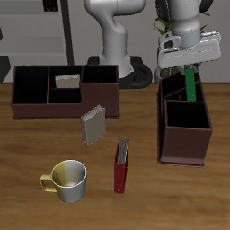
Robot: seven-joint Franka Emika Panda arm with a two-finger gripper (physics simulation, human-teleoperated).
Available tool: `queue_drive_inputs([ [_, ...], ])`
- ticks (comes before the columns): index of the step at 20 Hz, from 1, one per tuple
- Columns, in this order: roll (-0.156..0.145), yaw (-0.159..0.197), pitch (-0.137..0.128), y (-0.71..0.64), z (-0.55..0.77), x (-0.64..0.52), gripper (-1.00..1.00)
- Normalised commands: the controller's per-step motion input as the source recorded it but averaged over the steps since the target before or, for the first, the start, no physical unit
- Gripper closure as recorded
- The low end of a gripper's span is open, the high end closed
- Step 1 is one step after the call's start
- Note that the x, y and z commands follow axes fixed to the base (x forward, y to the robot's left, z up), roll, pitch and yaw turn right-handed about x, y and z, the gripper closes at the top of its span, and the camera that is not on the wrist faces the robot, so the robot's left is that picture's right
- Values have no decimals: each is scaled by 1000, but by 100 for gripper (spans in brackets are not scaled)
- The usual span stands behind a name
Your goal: Place the right yellow book into the back desk caddy's back compartment and place the green book into the left desk caddy's back compartment and place the left yellow book into the left desk caddy's left compartment
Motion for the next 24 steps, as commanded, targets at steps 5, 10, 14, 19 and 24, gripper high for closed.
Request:
queue_drive_inputs([
  [5, 7, -8, 31, 15, -158, 50, 100],
  [10, 23, 14, 47, 51, -332, 159, 100],
  [14, 18, 24, 52, 108, -369, 122, 100],
  [19, 37, 0, 40, 131, -150, 44, -100],
  [24, 38, 12, 4, 100, 72, -18, -100],
])
